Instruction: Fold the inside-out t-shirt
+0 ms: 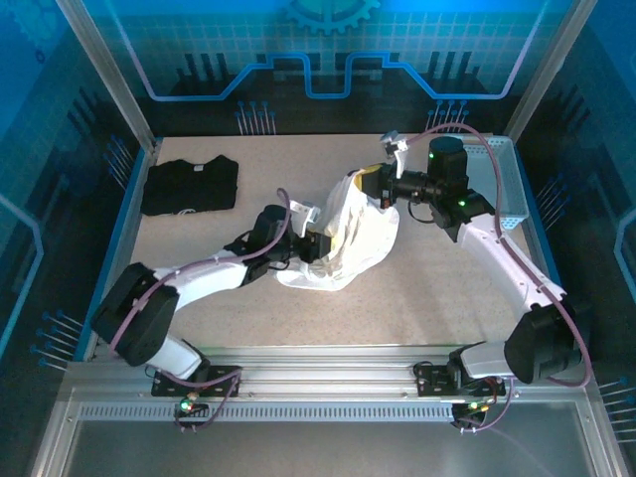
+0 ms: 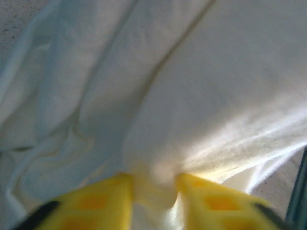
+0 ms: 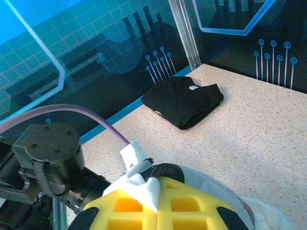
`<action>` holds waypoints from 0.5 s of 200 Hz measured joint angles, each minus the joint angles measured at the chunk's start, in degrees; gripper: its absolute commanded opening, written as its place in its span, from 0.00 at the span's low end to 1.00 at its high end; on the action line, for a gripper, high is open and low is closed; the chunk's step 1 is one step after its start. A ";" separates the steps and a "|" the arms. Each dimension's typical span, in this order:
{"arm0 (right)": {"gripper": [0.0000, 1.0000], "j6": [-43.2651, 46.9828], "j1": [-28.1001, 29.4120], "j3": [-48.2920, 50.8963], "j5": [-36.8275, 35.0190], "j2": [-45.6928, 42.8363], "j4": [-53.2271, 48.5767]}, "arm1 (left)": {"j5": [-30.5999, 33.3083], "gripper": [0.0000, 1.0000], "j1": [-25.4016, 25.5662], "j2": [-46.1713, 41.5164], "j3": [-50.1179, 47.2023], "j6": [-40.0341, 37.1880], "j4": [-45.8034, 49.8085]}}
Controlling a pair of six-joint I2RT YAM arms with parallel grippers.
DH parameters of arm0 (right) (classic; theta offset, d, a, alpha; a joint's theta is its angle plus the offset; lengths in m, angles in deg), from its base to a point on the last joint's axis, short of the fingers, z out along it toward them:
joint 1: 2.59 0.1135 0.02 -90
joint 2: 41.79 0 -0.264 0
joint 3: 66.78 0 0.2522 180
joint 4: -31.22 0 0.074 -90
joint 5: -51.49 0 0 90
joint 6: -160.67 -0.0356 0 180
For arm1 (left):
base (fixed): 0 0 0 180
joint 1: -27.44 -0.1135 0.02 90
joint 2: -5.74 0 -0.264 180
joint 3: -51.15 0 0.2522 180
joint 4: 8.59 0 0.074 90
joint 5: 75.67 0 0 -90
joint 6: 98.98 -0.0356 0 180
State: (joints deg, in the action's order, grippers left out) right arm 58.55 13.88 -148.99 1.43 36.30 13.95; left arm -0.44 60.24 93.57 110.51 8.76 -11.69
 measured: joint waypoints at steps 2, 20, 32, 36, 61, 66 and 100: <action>0.00 0.07 -0.02 0.00 -0.13 -0.09 -0.17 | -0.02 0.02 0.00 0.26 0.20 -0.17 0.00; 0.00 0.66 -0.66 -0.02 -2.45 -1.33 -2.12 | -0.07 0.00 0.00 -0.96 0.72 0.33 0.52; 0.00 1.05 -0.81 -0.11 -4.42 -2.45 -3.56 | -0.09 0.00 0.00 -3.89 1.20 0.83 1.68; 0.00 1.18 -0.79 -0.13 -5.11 -2.84 -3.96 | -0.11 0.00 0.00 -5.07 1.40 1.09 2.05; 0.00 1.90 0.98 -0.46 -9.25 -5.01 -5.05 | -0.02 0.00 0.00 -15.45 5.22 3.41 4.17; 0.00 2.10 1.84 -0.70 -10.32 -5.27 -5.18 | 0.04 0.00 0.00 -17.42 6.67 3.82 4.48; 0.00 3.61 7.67 -5.51 -19.19 -5.35 -9.46 | 2.14 0.00 0.00 -25.46 17.40 6.40 6.69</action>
State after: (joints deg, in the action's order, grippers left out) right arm 62.16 21.55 -154.50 -17.76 30.94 4.48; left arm 1.71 60.24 68.11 127.91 15.16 -5.00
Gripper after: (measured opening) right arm 0.048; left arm 0.053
